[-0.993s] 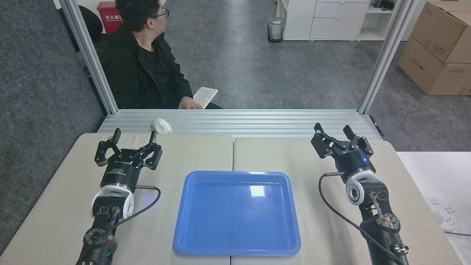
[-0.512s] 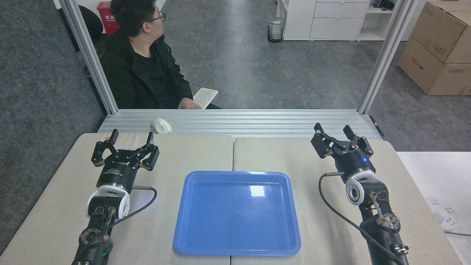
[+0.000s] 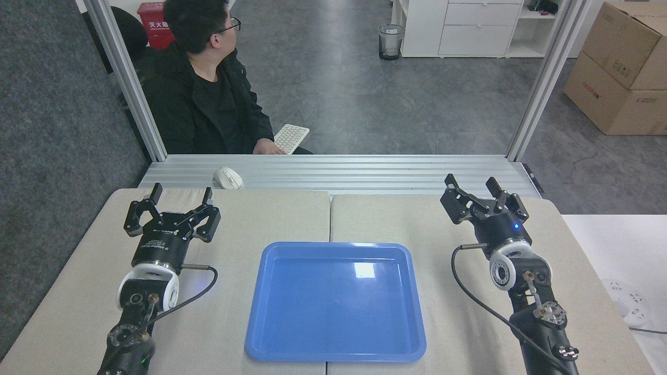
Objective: Pick up switch part and place in tray
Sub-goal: 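Lower the open left gripper onto the white-and-green switch part, then close the left gripper on the switch part and lift it, then carry the switch part over the blue tray and release it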
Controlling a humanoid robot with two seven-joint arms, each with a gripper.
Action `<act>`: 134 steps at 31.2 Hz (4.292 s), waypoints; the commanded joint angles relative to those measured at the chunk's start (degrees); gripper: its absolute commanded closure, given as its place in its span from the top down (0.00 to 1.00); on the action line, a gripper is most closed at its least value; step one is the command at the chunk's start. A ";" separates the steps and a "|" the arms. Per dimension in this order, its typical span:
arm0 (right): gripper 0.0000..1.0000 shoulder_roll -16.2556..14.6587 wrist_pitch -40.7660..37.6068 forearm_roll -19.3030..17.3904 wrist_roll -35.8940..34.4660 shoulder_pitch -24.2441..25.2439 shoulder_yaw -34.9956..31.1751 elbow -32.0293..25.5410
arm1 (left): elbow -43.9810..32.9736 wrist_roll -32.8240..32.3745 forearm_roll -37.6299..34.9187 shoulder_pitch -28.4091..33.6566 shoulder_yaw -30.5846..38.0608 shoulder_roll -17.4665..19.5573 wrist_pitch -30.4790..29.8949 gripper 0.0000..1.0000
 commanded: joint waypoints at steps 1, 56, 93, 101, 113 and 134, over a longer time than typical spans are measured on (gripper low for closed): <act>1.00 0.00 0.02 -0.07 -0.04 0.00 -0.01 0.00 | 0.29 0.06 0.11 0.28 0.18 0.60 -0.75 1.00; 1.00 0.00 0.02 -0.16 -0.04 0.00 -0.01 0.00 | 20.85 6.74 0.28 10.91 3.79 4.73 -6.02 1.00; 1.00 0.00 0.02 -0.24 -0.04 0.00 -0.01 0.00 | 20.68 10.43 -0.77 11.09 3.35 4.82 -8.83 0.09; 1.00 0.00 0.02 -0.24 0.04 0.00 -0.01 0.00 | 17.70 10.43 -0.60 10.04 3.43 4.91 -8.83 0.00; 1.00 0.00 0.02 -0.24 -0.04 0.00 -0.01 0.00 | -4.52 10.26 -0.07 8.19 2.82 4.65 -12.34 0.00; 1.00 0.09 0.02 -0.24 -0.04 0.00 -0.01 0.00 | 10.04 8.67 -20.11 6.17 -26.36 -4.50 -15.95 0.00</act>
